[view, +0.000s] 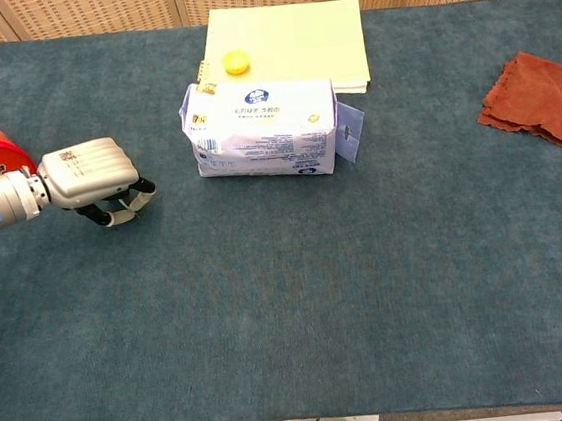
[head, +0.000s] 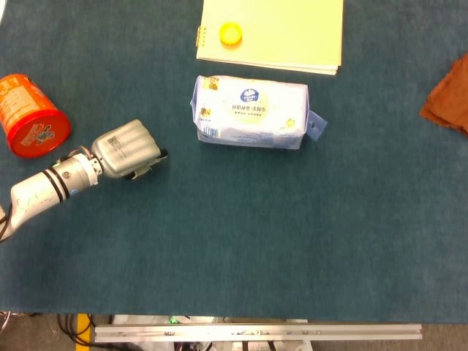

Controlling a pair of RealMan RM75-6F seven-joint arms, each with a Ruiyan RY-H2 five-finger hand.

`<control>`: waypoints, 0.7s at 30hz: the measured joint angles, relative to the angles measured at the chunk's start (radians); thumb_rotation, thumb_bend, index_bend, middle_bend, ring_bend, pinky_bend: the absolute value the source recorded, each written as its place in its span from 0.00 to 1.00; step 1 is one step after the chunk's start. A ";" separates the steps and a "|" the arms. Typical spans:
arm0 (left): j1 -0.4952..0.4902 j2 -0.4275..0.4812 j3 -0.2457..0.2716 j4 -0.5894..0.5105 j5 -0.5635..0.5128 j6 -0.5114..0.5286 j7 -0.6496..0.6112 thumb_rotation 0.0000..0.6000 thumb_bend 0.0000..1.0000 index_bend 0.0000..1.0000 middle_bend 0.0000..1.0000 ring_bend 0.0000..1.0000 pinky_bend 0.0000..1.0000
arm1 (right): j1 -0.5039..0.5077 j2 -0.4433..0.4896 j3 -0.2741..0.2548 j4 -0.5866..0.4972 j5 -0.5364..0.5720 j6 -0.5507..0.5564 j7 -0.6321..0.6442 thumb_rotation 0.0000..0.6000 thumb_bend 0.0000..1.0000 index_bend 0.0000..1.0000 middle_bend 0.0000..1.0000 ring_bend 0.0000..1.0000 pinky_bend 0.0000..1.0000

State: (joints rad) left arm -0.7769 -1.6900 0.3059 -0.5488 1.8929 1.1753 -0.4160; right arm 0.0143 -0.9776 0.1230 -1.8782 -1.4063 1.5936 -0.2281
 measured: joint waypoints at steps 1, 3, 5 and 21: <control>0.000 0.001 -0.001 -0.004 -0.002 -0.001 -0.001 1.00 0.36 0.58 1.00 0.99 0.93 | 0.000 0.000 0.000 0.001 0.000 0.001 0.002 1.00 0.79 0.44 0.47 0.50 0.50; -0.001 0.002 -0.005 -0.011 -0.006 -0.003 -0.001 1.00 0.36 0.59 1.00 0.99 0.93 | -0.002 0.000 0.001 0.004 -0.002 0.002 0.007 1.00 0.79 0.44 0.47 0.50 0.50; -0.001 0.002 -0.006 -0.017 -0.010 -0.006 -0.005 1.00 0.36 0.60 1.00 0.99 0.93 | -0.003 0.001 0.001 0.006 -0.003 0.004 0.011 1.00 0.79 0.44 0.47 0.50 0.50; 0.004 0.064 -0.045 -0.115 -0.056 -0.003 0.006 1.00 0.36 0.61 1.00 0.99 0.93 | -0.007 0.000 0.002 0.031 -0.013 0.003 0.055 1.00 0.79 0.44 0.47 0.50 0.50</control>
State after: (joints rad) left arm -0.7725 -1.6262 0.2612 -0.6641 1.8370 1.1726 -0.4104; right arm 0.0076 -0.9781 0.1254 -1.8468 -1.4193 1.5966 -0.1728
